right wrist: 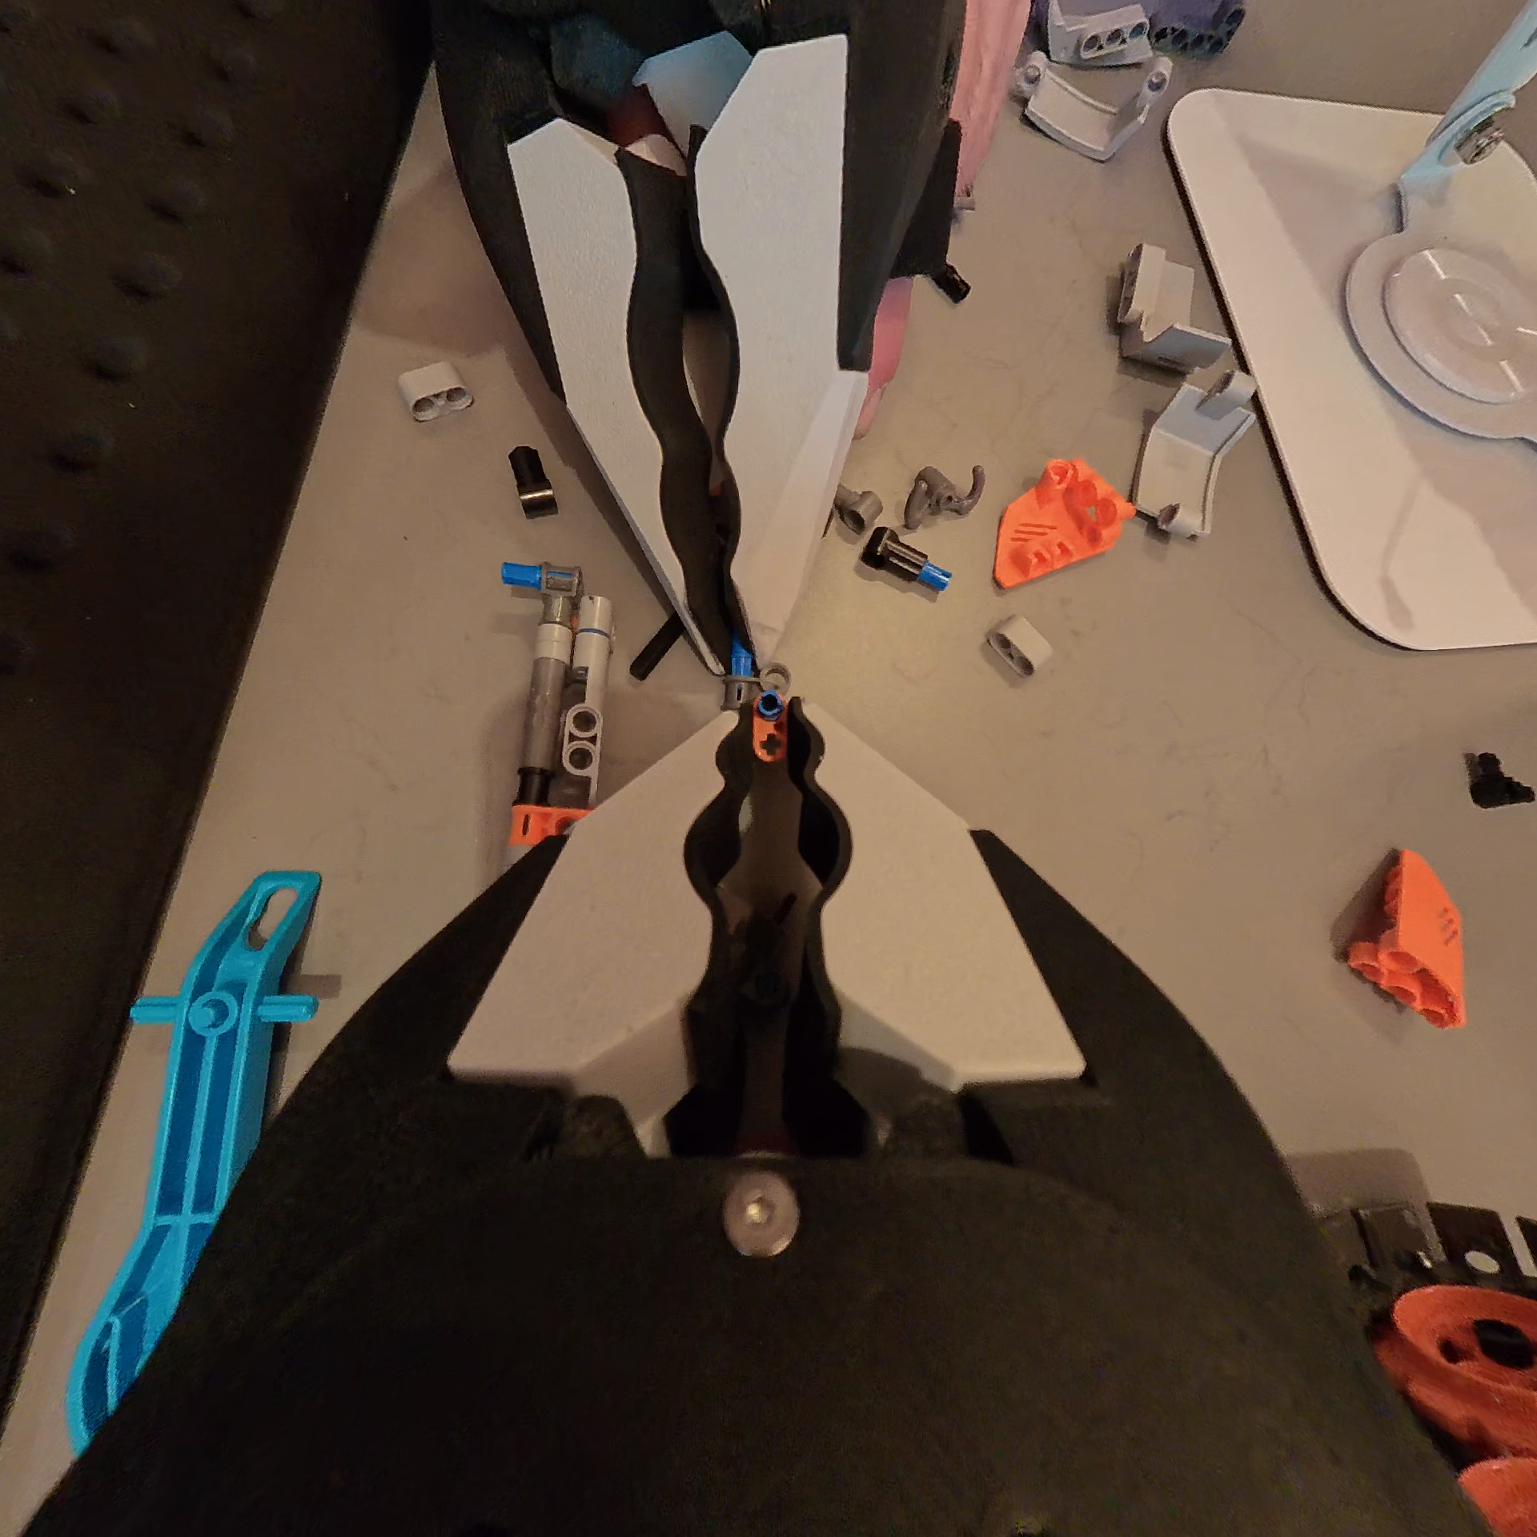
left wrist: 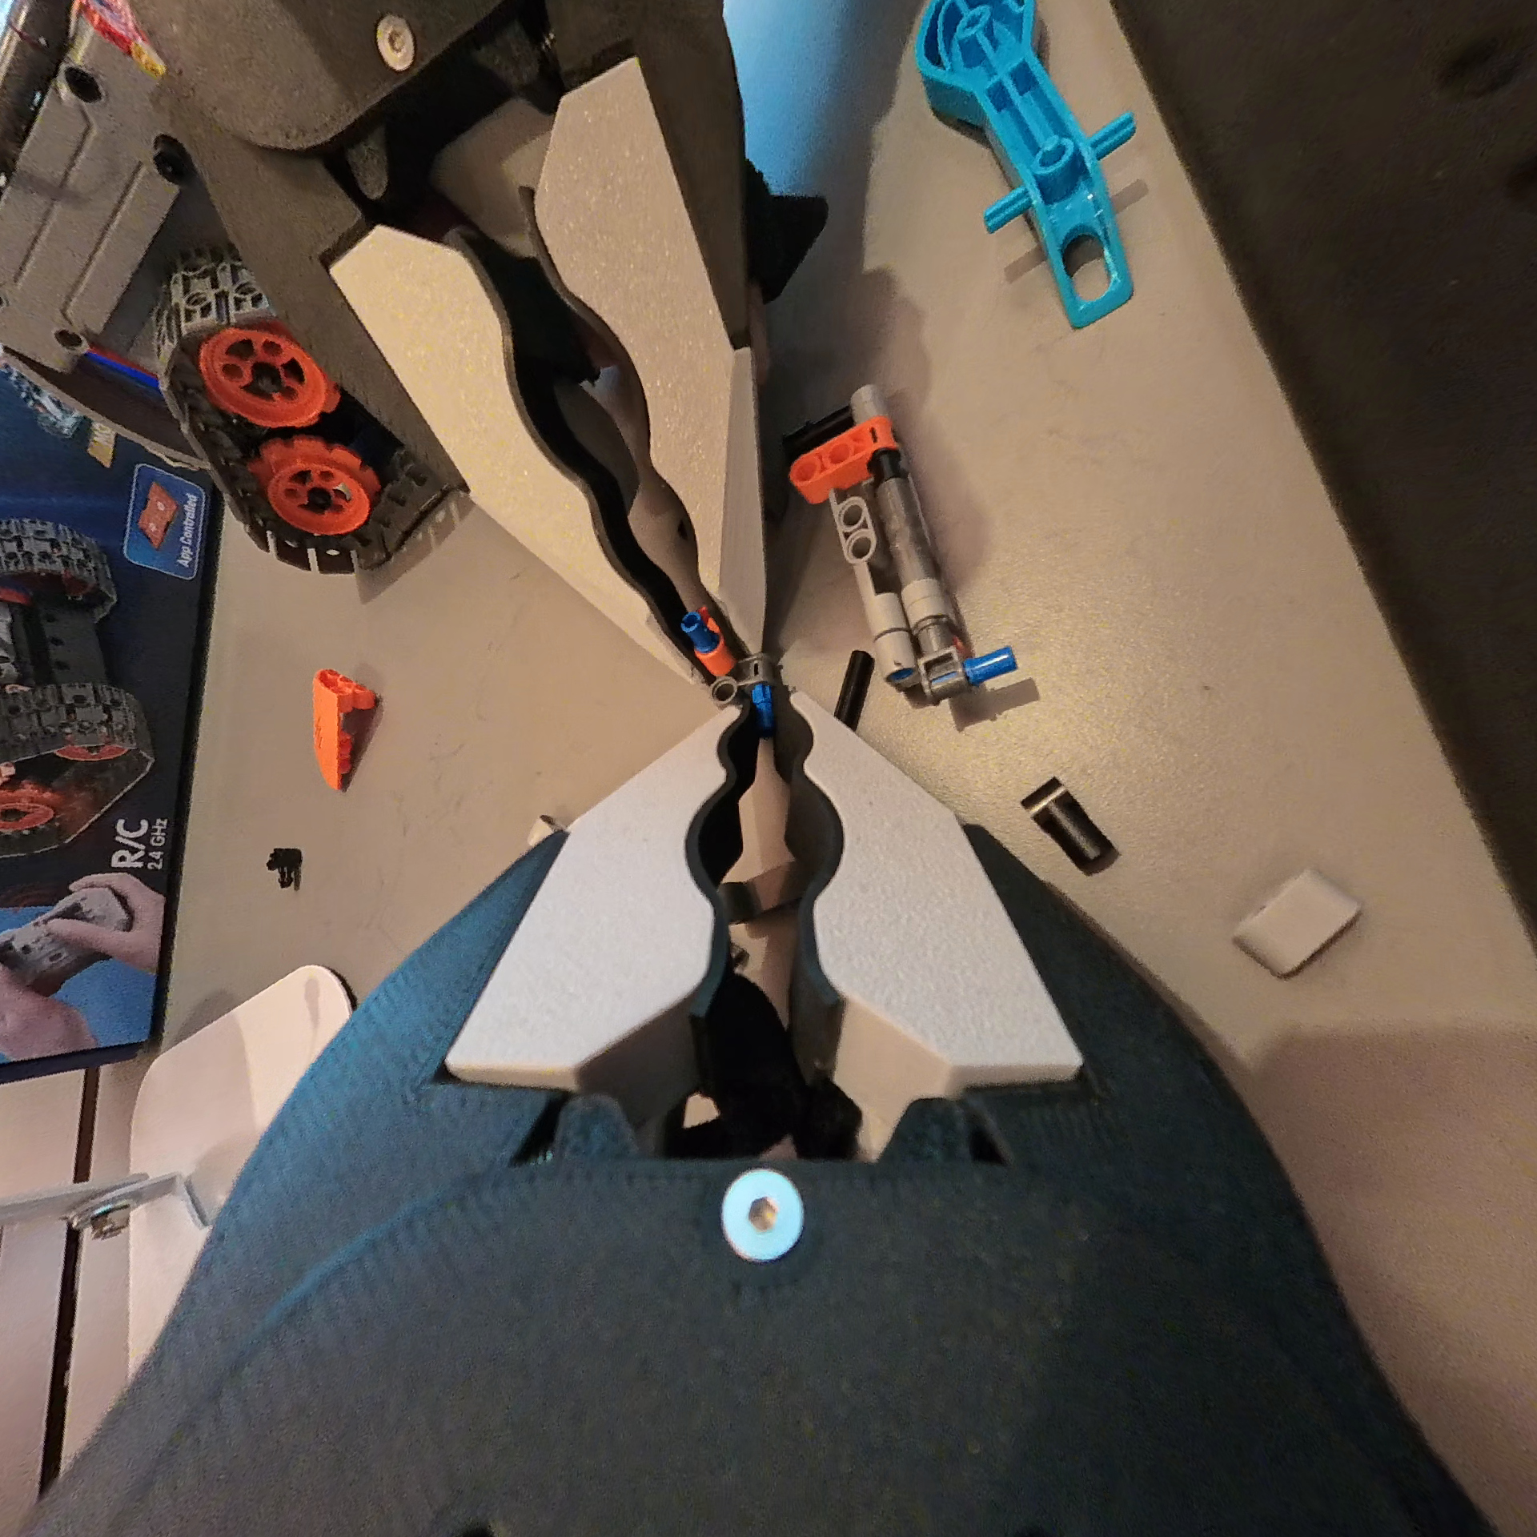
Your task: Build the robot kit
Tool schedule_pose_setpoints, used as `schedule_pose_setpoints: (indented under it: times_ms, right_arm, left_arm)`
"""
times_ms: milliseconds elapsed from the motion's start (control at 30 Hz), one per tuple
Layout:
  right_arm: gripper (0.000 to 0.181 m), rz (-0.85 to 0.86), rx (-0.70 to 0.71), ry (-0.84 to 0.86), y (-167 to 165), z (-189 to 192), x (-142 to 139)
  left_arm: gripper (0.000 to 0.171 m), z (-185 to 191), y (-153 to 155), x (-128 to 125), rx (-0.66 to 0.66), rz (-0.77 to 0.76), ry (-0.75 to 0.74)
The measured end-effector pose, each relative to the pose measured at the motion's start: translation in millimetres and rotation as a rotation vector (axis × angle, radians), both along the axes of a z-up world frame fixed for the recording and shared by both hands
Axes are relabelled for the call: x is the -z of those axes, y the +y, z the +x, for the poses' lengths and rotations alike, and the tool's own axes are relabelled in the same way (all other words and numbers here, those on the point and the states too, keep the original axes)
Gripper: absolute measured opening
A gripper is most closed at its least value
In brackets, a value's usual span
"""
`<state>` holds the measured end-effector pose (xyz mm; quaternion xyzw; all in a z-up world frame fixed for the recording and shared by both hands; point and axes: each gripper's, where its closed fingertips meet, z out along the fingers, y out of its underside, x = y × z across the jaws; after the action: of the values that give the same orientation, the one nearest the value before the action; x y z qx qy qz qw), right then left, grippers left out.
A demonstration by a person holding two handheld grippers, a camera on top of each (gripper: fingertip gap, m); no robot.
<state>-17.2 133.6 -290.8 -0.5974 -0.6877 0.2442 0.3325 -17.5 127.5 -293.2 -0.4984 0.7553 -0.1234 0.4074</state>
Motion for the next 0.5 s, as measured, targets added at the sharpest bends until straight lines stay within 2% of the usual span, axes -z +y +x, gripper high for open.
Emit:
schedule_pose_setpoints:
  times_ms: [133,200,267,333,400,500]
  right_arm:
    - [0.004,0.092,-0.008,-0.014,2,-1,-3]
    - [0.004,0.095,0.002,0.002,3,-1,-6]
    - [0.004,0.098,0.016,0.006,5,0,-7]
    - [0.004,0.097,0.015,0.007,4,-1,-7]
    - [0.004,0.096,0.011,-0.004,3,-2,-4]
    - [0.005,0.078,0.015,-0.013,2,-2,0]
  left_arm:
    - [0.002,-2,2,-1,-0.04,0.014,0.016]
    - [0.011,-4,4,-7,-0.076,0.002,-0.007]
    - [0.009,-8,5,-12,-0.109,-0.017,-0.022]
    - [0.009,-13,5,-7,-0.141,-0.02,0.0]
    - [0.0,-13,3,0,-0.154,-0.031,0.016]
    - [0.0,-12,4,1,-0.161,-0.025,0.025]
